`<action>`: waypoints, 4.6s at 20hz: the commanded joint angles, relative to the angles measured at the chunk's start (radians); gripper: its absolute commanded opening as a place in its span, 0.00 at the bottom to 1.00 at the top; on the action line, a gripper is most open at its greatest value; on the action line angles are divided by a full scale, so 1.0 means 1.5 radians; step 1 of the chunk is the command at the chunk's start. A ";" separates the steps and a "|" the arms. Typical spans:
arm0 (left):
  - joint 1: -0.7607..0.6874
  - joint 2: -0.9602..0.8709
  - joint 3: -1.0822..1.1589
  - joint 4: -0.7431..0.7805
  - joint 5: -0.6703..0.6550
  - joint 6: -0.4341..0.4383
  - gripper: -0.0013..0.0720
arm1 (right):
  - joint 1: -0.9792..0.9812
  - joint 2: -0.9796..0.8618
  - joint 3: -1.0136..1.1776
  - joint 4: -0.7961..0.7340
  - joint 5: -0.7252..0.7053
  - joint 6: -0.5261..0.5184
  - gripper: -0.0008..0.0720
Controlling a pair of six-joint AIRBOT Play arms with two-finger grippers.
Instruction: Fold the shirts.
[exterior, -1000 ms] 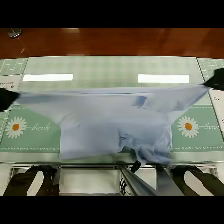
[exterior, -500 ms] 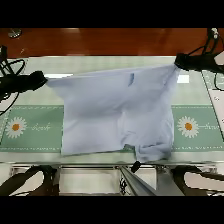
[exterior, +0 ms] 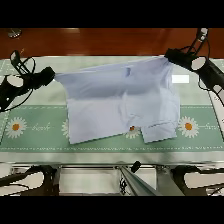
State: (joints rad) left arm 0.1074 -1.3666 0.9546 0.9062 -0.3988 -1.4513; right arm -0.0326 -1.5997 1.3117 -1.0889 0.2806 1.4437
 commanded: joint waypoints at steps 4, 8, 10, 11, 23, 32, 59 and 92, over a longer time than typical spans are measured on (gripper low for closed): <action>-0.011 -0.041 0.000 -0.009 -0.220 -0.012 0.08 | 0.003 -0.026 0.000 0.005 0.198 0.011 0.06; 0.033 -0.020 0.021 -0.005 -0.408 -0.010 0.87 | -0.021 0.041 0.000 0.002 0.335 0.016 0.70; 0.087 0.017 0.034 0.004 -0.516 0.000 0.87 | -0.050 0.112 0.000 -0.043 0.410 0.007 0.70; 0.116 0.042 0.033 0.009 -0.579 0.009 0.91 | -0.063 0.152 0.000 -0.115 0.455 0.006 0.70; 0.194 0.256 -0.362 0.035 -0.642 0.083 0.91 | -0.305 0.298 -0.232 -0.118 0.626 -0.075 0.70; 0.126 0.227 -0.424 -0.047 -0.526 0.084 0.90 | -0.305 0.298 -0.240 -0.081 0.618 -0.081 0.70; -0.055 0.118 -0.423 -0.156 -0.335 0.105 0.05 | -0.271 0.251 -0.477 0.067 0.448 -0.142 0.59; -0.001 0.524 0.599 0.329 -0.803 -0.053 0.04 | -0.229 0.640 0.367 -0.176 0.753 0.002 0.05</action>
State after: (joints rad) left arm 0.1047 -0.5396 1.8736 1.3113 -1.3773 -1.5013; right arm -0.3763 -0.5831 1.8507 -1.3083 1.1622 1.4311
